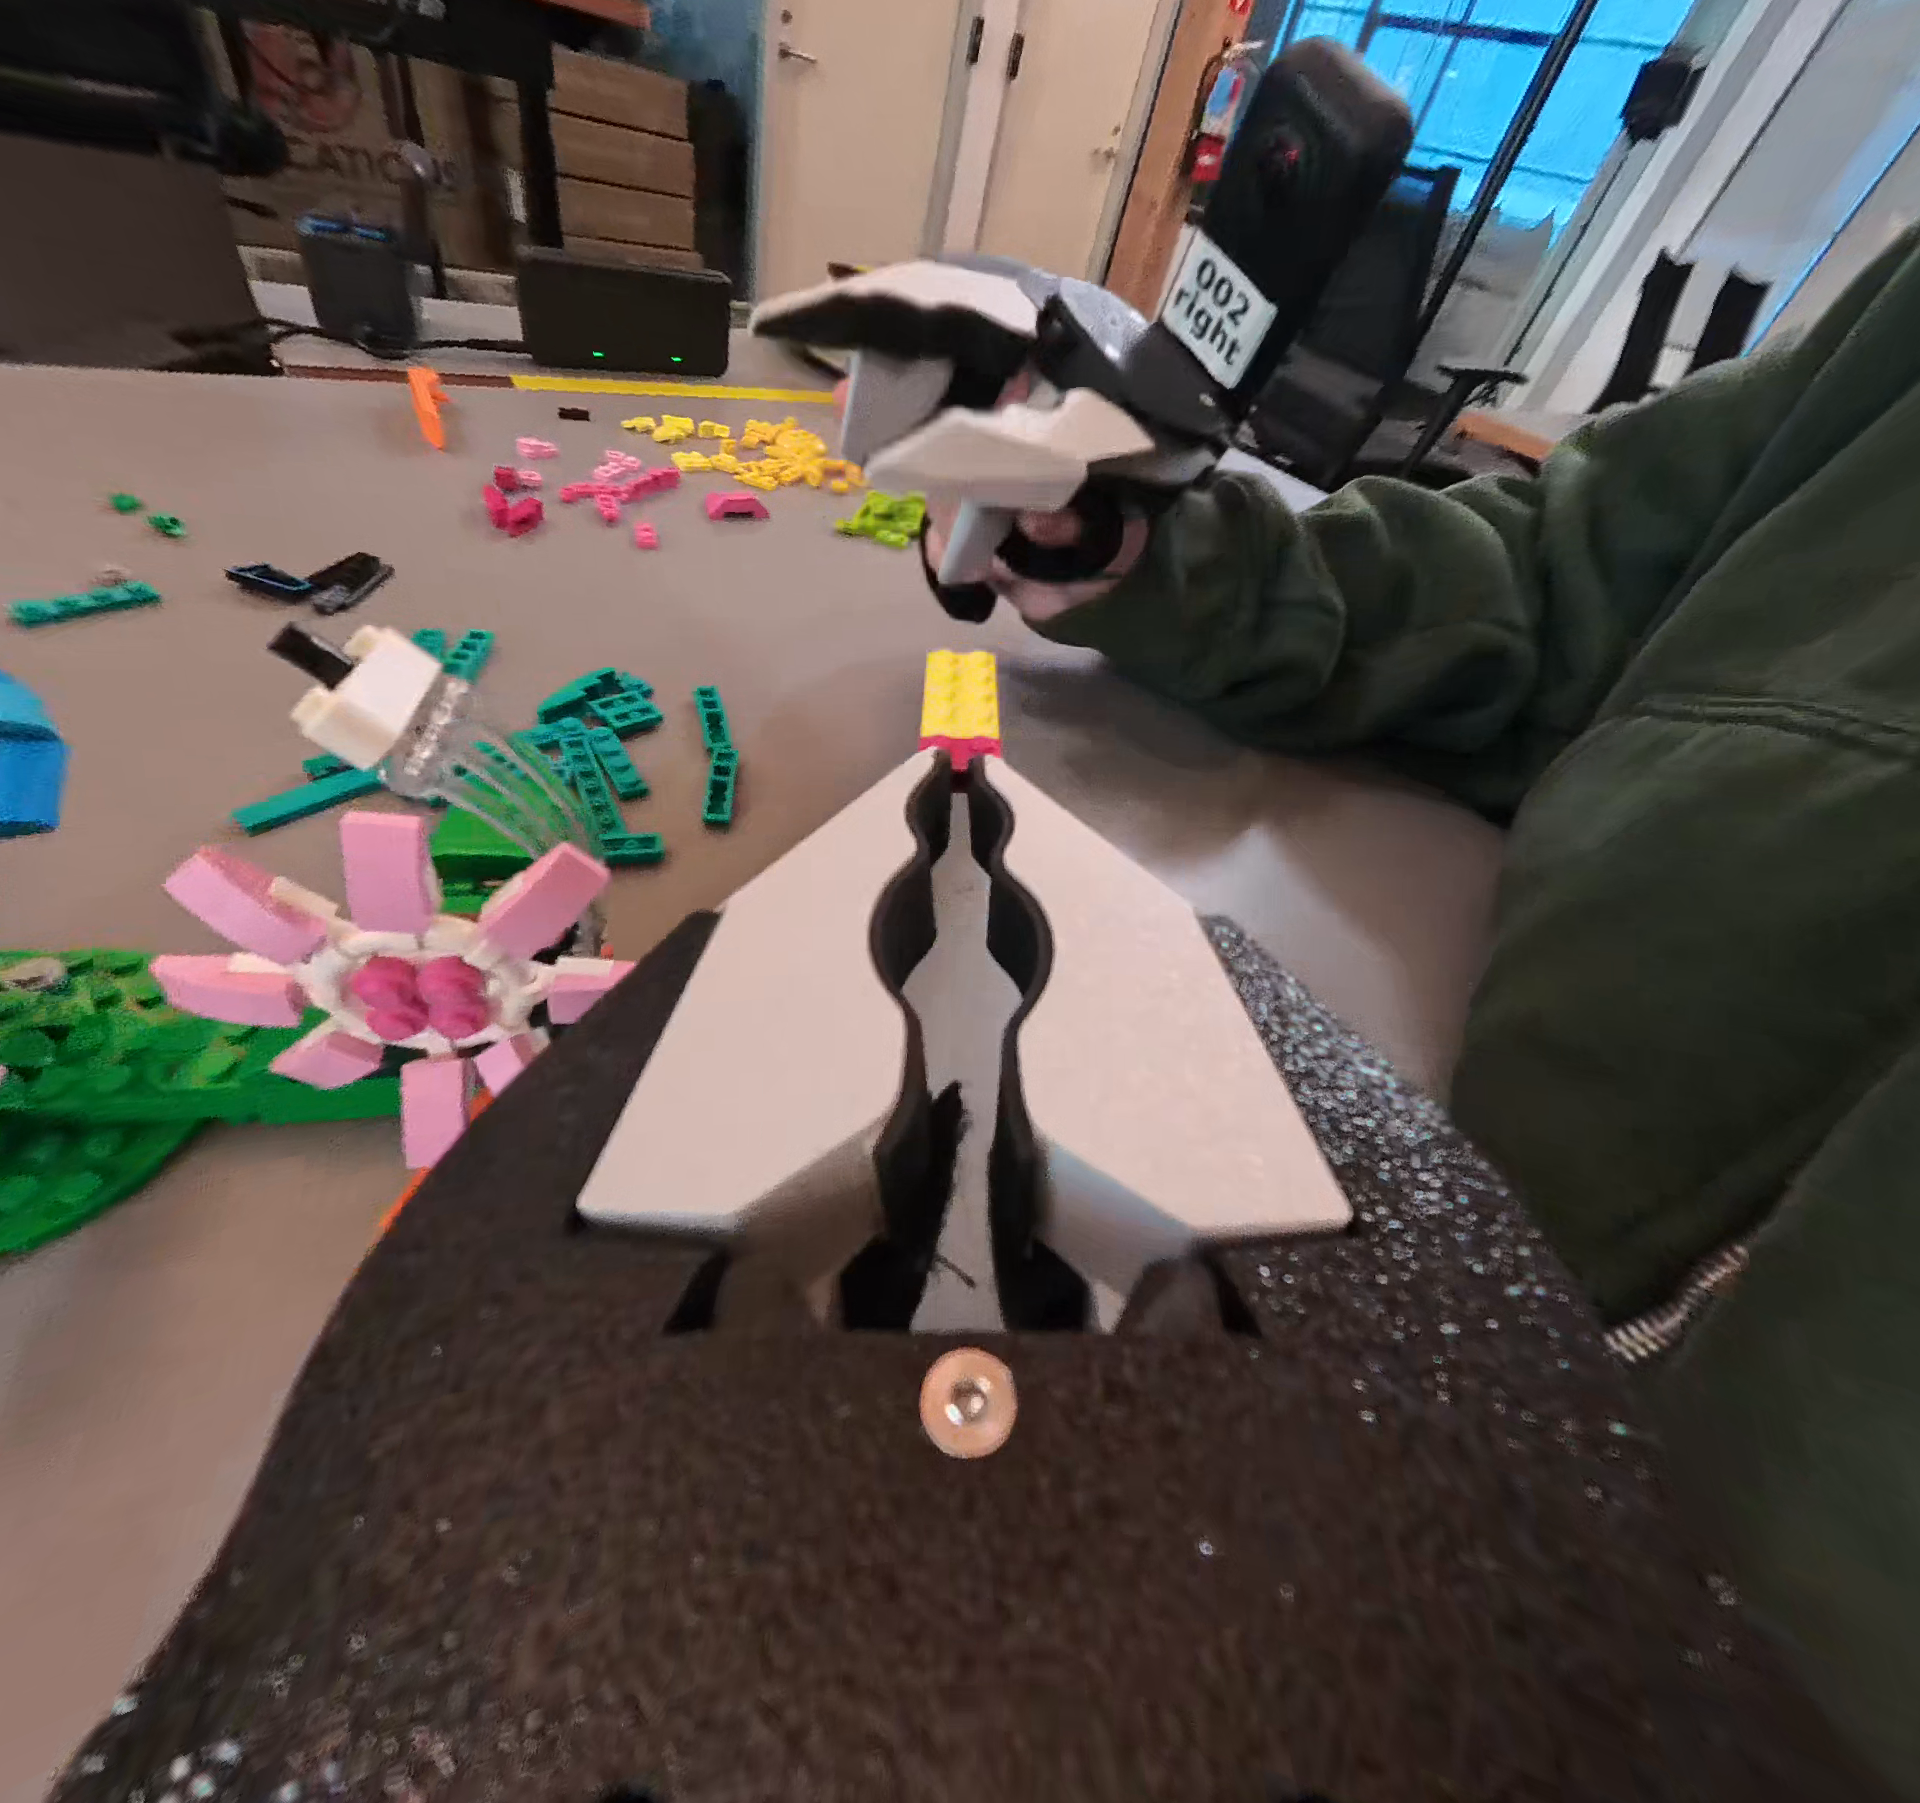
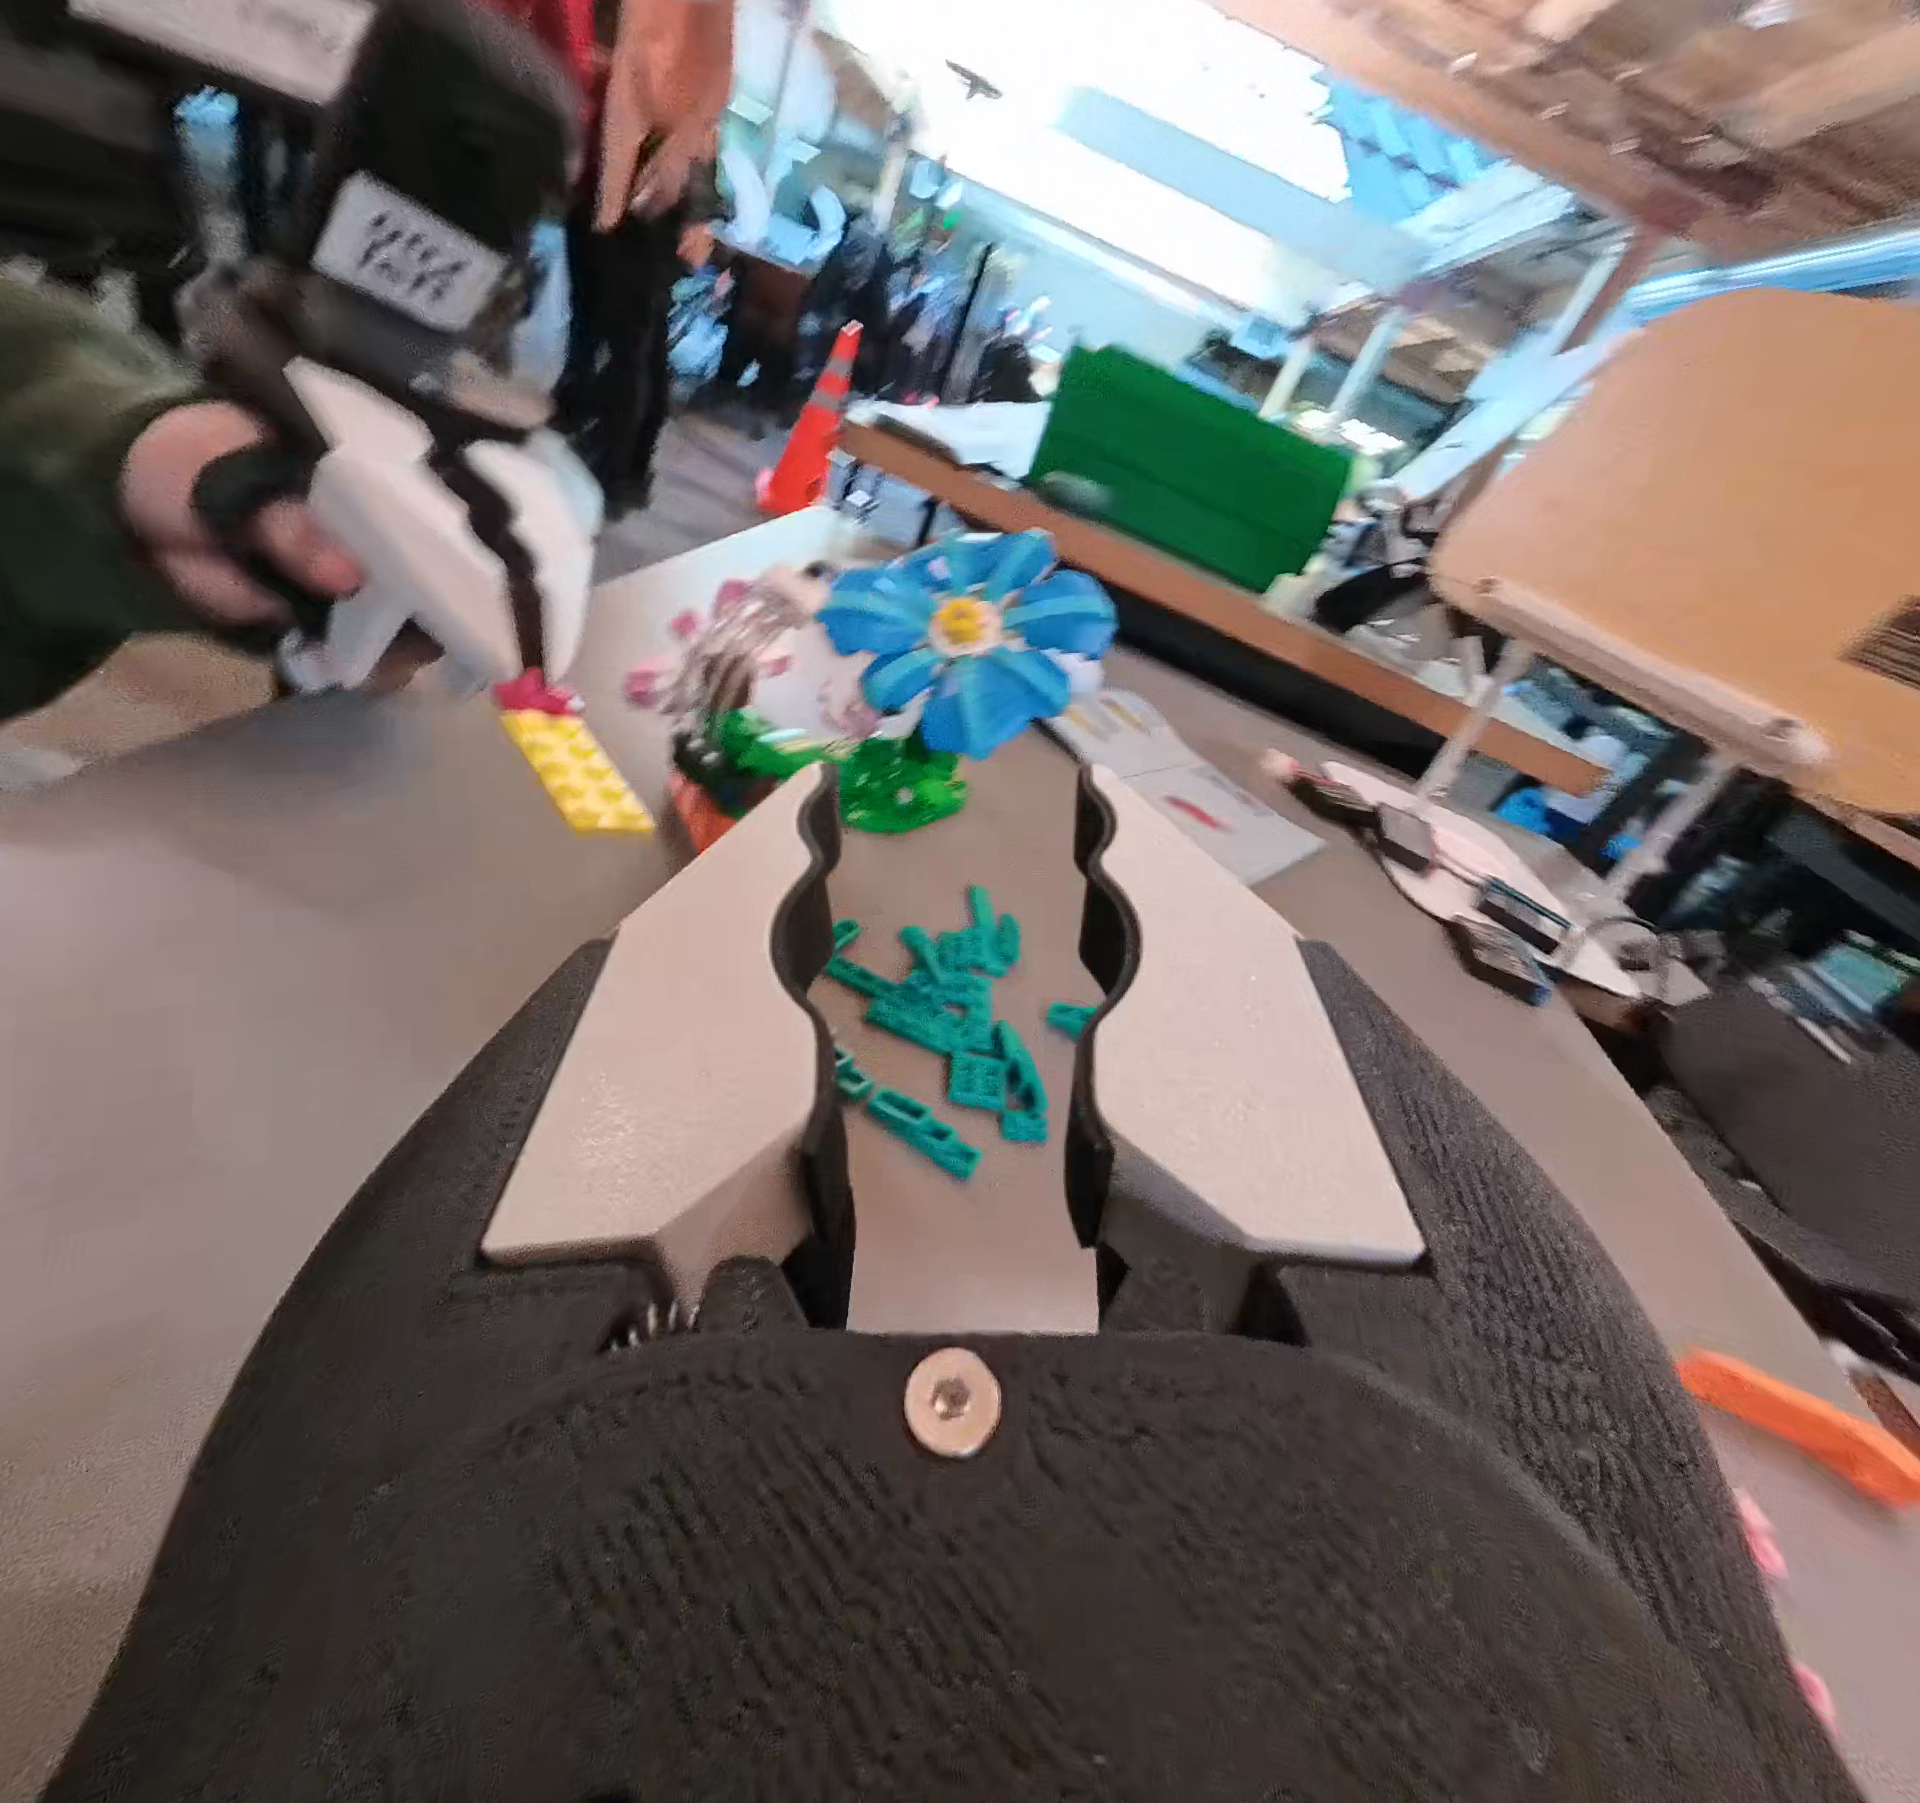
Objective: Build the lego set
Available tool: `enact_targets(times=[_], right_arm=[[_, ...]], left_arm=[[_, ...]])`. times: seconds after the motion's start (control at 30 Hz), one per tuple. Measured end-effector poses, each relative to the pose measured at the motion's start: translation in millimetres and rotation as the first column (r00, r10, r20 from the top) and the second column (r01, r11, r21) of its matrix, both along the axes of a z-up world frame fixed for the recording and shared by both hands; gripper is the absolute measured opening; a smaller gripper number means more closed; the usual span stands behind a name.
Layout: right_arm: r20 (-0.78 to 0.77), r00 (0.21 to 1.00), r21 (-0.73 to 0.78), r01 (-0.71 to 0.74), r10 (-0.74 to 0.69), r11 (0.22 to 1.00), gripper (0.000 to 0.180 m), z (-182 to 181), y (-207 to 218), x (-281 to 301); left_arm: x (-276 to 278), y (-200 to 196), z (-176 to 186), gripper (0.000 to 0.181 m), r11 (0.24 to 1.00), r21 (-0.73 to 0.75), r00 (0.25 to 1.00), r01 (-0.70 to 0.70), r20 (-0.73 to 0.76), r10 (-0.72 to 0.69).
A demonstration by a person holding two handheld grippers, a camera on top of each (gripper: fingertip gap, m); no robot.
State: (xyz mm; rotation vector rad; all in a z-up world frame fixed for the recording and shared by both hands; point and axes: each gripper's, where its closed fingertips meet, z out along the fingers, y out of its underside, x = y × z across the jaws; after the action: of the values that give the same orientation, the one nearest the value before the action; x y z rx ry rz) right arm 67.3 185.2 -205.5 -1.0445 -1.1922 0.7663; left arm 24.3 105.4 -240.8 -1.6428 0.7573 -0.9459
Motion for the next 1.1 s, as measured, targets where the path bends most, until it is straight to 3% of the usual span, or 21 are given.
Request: enact_targets(times=[0.03,0.2,0.37,0.63,1.1], right_arm=[[-0.037,0.999,-0.006,0.040,-0.040,0.999,0.044,5,7,6],[-0.059,0.981,0.016,0.187,-0.186,0.982,0.042,5,32,21],[-0.026,0.969,0.016,0.246,-0.245,0.969,0.039,-4,45,24],[-0.033,0.945,0.016,0.326,-0.325,0.945,0.039,-3,58,34],[-0.097,0.897,0.039,0.437,-0.431,0.899,0.038,9,68,53]], left_arm=[[-1,1,1,0.001,1.000,0.016,1.000,-0.009,-0.007,0.009],[-4,5,5,0.001,0.986,0.152,0.996,-0.062,-0.054,0.071],[3,4,14,0.001,0.949,0.312,0.995,-0.050,-0.071,0.076],[13,6,21,0.000,0.893,0.448,0.994,-0.037,-0.074,0.078],[52,12,20,0.000,0.906,0.420,0.998,0.048,-0.064,-0.023]])
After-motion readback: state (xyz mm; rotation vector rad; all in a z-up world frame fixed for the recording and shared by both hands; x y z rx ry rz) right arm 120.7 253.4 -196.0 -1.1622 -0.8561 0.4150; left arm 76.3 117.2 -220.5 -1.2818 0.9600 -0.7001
